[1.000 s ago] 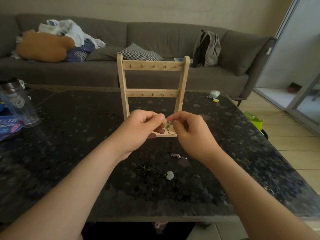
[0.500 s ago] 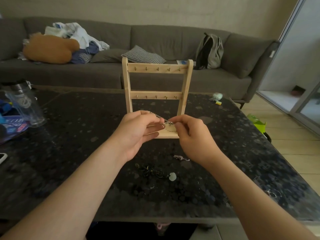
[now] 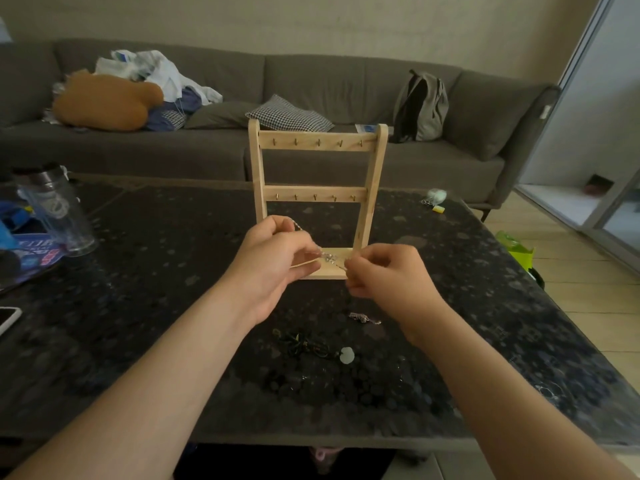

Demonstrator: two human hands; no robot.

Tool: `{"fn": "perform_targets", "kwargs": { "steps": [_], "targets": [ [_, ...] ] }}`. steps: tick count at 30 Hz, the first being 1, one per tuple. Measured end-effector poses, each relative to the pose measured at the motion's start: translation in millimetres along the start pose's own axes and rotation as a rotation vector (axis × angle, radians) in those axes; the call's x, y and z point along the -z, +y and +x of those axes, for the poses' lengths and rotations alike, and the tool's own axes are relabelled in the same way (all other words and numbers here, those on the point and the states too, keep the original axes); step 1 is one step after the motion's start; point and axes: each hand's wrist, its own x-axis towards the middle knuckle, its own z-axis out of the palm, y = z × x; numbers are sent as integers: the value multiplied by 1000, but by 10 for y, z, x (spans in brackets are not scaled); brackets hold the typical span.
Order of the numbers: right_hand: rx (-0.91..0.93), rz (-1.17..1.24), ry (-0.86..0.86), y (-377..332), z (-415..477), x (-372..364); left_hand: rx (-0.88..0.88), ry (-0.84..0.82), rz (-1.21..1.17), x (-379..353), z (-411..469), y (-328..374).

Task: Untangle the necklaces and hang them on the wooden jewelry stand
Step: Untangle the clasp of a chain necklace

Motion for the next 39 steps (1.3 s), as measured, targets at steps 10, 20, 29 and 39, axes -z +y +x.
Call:
{"fn": "perform_targets", "kwargs": {
  "steps": [10, 20, 29, 39],
  "targets": [
    [-133, 514, -136, -102, -35, 26, -64, 18, 44, 22, 68, -96],
    [38, 87, -166, -70, -78, -3, -107, -2, 129, 20, 60, -115],
    [52, 17, -184, -94, -88, -25, -214, 56, 294, 32, 33, -99],
    [52, 71, -122, -81, -73, -10, -158, -91, 507, -11, -65, -18]
  ]
}}
